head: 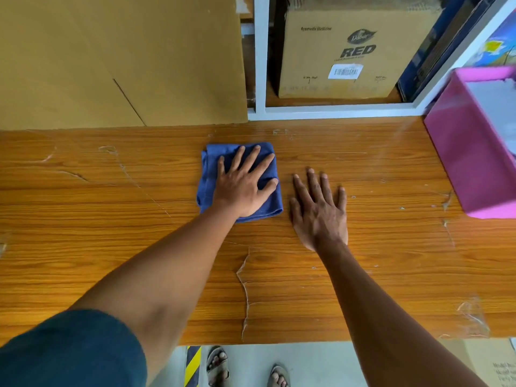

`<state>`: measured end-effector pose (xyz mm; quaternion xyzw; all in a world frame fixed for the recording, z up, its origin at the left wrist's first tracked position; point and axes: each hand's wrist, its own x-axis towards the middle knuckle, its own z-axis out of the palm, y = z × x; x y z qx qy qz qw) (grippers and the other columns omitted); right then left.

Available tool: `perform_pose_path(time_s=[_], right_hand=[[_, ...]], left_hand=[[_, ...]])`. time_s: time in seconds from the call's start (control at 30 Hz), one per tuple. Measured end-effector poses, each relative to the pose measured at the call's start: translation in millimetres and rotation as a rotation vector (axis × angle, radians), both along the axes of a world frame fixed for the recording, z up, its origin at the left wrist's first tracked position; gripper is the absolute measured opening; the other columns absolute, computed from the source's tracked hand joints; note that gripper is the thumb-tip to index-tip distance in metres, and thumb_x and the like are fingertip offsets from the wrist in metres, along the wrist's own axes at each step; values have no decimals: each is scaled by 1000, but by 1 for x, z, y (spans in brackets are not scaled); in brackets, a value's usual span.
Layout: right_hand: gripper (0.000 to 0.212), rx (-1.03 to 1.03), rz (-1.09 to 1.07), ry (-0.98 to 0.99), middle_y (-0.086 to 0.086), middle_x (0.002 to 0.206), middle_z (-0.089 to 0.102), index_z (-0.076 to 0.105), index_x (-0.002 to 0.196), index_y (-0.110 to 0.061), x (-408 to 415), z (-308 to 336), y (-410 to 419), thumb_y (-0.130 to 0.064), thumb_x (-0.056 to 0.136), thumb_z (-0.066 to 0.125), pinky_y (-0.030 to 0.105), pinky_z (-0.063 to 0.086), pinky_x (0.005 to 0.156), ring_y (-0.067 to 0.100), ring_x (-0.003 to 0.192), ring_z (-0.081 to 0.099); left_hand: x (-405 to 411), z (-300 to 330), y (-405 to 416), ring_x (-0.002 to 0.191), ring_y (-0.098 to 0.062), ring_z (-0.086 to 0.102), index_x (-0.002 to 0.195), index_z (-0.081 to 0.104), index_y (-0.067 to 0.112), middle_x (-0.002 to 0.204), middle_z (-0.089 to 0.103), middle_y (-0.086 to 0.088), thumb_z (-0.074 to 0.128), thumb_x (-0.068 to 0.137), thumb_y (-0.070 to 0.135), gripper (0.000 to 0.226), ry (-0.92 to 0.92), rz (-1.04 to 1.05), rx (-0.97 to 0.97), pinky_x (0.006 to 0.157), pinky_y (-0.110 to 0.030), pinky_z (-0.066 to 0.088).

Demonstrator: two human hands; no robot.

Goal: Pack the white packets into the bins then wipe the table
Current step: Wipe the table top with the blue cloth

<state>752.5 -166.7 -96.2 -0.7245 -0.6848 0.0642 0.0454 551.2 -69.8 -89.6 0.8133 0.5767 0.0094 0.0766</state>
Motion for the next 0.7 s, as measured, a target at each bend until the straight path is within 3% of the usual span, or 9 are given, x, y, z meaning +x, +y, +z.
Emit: perform_pose_path(time_s=[0.1, 0.37, 0.7], right_hand=[[60, 6, 0, -3, -9, 175, -14, -6, 166, -41, 0, -1, 3, -56, 109, 6, 58, 1, 129, 19, 162, -14], [60, -6, -2, 1, -8, 176, -11, -4, 167, -40, -1, 4, 1, -55, 109, 6, 59, 3, 128, 20, 162, -11], [60, 7, -9, 0, -9, 176, -9, -2, 167, -41, -1, 0, 2, -56, 109, 7, 58, 0, 128, 19, 162, -11]], left_hand=[[5, -2, 20, 164, -23, -8, 166, 1, 50, 177, -6, 12, 13, 100, 79, 73, 18, 30, -17, 126, -68, -1], [-2, -7, -75, 164, -24, -5, 167, 5, 49, 177, -2, 12, 17, 101, 78, 73, -4, -5, 52, 126, -68, 2], [7, -2, 13, 163, -23, -9, 165, 2, 51, 177, -6, 12, 12, 99, 79, 72, 2, -13, -38, 126, -68, -1]])
